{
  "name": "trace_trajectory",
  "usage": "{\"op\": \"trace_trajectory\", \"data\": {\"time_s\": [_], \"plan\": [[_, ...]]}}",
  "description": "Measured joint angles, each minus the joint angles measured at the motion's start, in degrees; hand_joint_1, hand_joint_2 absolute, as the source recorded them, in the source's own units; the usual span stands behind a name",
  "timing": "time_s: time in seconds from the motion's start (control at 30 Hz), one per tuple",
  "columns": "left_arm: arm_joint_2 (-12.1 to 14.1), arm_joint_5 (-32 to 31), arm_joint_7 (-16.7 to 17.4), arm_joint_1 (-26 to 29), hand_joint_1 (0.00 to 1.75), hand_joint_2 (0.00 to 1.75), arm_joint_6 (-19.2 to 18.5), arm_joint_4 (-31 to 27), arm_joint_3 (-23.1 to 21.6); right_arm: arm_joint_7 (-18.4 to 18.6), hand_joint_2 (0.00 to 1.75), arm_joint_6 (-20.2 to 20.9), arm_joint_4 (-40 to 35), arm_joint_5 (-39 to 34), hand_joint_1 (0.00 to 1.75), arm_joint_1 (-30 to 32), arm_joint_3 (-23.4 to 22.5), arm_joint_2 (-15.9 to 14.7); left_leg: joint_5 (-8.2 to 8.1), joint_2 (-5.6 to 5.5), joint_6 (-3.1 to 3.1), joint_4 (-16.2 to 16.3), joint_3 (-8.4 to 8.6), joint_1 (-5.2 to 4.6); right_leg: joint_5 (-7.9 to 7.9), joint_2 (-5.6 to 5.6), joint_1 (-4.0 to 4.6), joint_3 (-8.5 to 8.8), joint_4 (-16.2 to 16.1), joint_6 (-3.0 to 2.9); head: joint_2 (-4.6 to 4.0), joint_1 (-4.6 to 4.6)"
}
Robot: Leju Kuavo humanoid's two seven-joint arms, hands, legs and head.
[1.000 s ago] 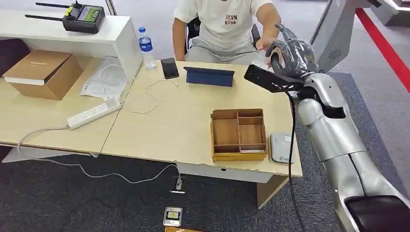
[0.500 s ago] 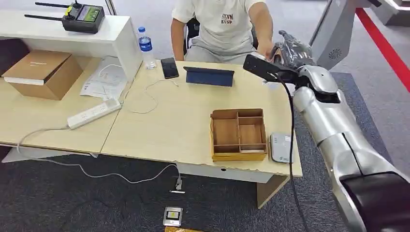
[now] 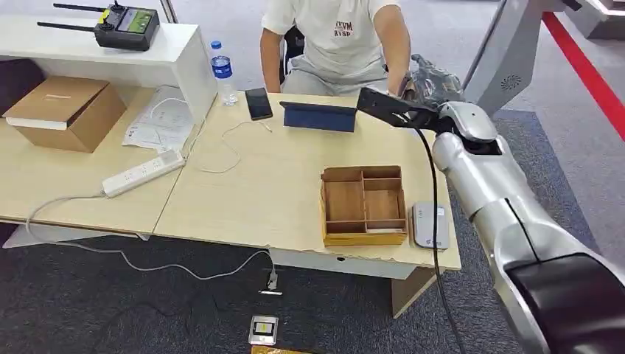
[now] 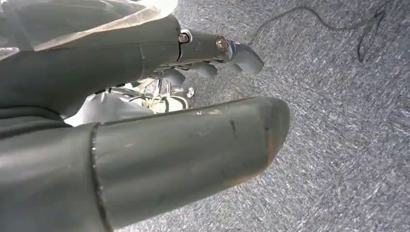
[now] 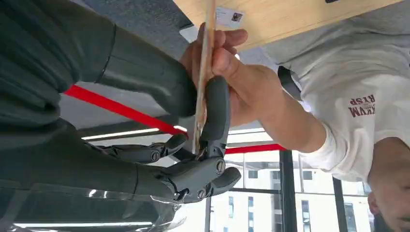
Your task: Pass the card to the sensor for recognition and then transmit it.
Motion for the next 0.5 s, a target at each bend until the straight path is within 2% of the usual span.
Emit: {"op": "trace_trajectory", "data": {"time_s": [0.07, 0.1, 0.5], "plan": [[0.0, 0.15, 0.26, 0.0, 0.0, 0.0, 0.0, 0.0, 0.0, 0.07, 1.75, -0.39, 0.33, 0.04, 0.0, 0.01, 0.04, 0.35, 0.0, 0.0, 0.0, 0.0, 0.0, 0.0, 0.0, 0.0, 0.0, -0.01, 0.0, 0.0, 0.0, 0.0], [0.0, 0.15, 0.31, 0.0, 0.0, 0.0, 0.0, 0.0, 0.0, 0.13, 0.0, -0.85, 0.52, 0.04, 0.0, 0.0, 0.07, 0.52, 0.0, 0.0, 0.0, 0.0, 0.0, 0.0, 0.0, 0.0, 0.0, 0.0, 0.0, 0.0, 0.0, 0.02], [0.0, 0.17, 0.37, 0.0, 0.0, 0.0, 0.0, 0.0, 0.0, 0.31, 0.0, -2.19, 1.7, 1.22, 0.0, -0.24, 0.31, 1.66, 0.0, 0.0, 0.0, 0.0, 0.0, 0.0, 0.0, 0.0, 0.0, 0.0, 0.0, 0.0, 0.0, 0.0]]}}
